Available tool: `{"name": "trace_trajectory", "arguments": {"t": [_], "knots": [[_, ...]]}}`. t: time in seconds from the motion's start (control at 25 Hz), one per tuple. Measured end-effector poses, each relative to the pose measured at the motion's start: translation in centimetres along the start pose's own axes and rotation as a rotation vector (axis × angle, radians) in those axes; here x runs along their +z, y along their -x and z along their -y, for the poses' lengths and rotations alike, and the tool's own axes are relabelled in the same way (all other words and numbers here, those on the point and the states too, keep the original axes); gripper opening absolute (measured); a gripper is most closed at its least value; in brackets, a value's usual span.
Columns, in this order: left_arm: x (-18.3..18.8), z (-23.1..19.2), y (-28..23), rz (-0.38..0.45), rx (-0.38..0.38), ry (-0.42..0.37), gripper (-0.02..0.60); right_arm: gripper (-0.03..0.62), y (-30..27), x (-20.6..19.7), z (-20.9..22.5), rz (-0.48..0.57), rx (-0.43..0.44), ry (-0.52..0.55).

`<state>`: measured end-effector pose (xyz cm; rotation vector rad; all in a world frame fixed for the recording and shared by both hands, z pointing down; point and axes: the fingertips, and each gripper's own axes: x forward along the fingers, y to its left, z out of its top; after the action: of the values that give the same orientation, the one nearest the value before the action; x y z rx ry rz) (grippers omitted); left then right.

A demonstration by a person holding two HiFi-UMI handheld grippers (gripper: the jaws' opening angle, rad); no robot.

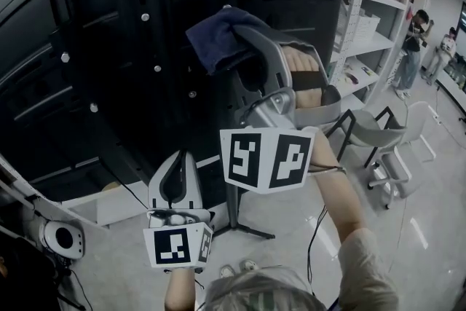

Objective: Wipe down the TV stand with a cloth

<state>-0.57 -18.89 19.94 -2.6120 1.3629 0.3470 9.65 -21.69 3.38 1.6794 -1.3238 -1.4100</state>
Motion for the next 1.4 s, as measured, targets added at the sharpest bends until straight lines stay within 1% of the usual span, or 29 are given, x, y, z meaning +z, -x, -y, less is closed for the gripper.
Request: {"name": "trace_trajectory", "arguments": {"t": [0.12,0.28,0.52,0.8,1.0,1.4], "knots": [[-0.1,0.0,0.1,-0.004,0.001,0.000,0.015,0.057,0.3,-0.2,-1.0,-0.007,0.016,0.013],[-0.4,0.1,0.2,-0.013,-0.002,0.006,0.014,0.057,0.9,-0.4,-2.5,-0.018,0.058,0.028],[-0.5,0.3,0.3,-0.014,-0.007,0.005,0.015,0.057,2.0,-1.1,-4.6,-0.038,0.094,0.009],[-1.1,0.4,0.5,-0.035,-0.013,0.012,0.015,0.057,3.0,-1.8,-6.0,-0.062,0.093,-0.030],[-1.4,0.1,0.5,-0.039,-0.005,0.008,0.015,0.057,3.3,-2.3,-7.5,-0.072,0.117,-0.051],[-2.2,-0.1,0.6,-0.060,0.003,0.009,0.015,0.057,3.7,-2.7,-8.9,-0.087,0.122,-0.030]]}}
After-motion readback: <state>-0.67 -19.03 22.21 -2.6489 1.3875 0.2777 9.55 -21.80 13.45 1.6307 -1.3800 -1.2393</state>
